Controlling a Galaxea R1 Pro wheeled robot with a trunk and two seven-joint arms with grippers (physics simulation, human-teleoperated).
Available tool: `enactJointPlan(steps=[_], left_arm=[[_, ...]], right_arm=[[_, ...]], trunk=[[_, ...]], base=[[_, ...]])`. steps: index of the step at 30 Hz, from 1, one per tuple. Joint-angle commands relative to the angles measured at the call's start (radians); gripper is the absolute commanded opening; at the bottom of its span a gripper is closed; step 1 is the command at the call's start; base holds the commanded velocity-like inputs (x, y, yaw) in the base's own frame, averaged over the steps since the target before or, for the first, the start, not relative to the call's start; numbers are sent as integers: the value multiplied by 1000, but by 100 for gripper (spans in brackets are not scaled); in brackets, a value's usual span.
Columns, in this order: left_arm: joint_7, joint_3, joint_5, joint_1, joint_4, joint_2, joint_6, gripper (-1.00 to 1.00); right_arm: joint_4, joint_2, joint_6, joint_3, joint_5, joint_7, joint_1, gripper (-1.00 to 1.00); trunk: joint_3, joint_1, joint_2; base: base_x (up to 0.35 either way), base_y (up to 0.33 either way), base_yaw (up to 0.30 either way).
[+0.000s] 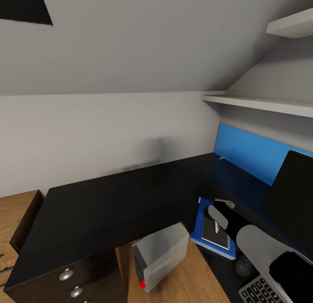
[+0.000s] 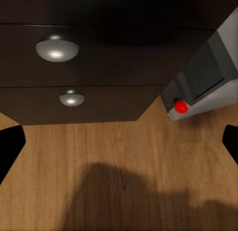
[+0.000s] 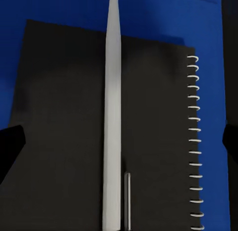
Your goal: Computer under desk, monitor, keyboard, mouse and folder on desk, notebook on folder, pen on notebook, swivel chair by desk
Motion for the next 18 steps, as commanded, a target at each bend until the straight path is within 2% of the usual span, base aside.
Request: enactJointPlan(steps=[1, 4, 8, 18], left_arm=[[-7, 4, 4, 0, -3, -1, 8, 100], [-7, 4, 4, 0, -2, -1, 8, 100], [-7, 4, 4, 0, -2, -1, 8, 100], [-5, 4, 4, 0, -2, -1, 8, 100]], right_arm=[[-14, -2, -5, 8, -8, -7, -1, 100], [-48, -2, -29, 10, -8, -11, -1, 100], [-142, -4, -55, 15, -7, -33, 0, 100], [-282, -2, -67, 23, -12, -128, 6, 100]], trunk=[[-1, 0, -1], [-1, 0, -1], [-1, 0, -1], [-1, 0, -1]], base=[[0, 0, 0], [0, 0, 0], [0, 0, 0], [0, 0, 8]])
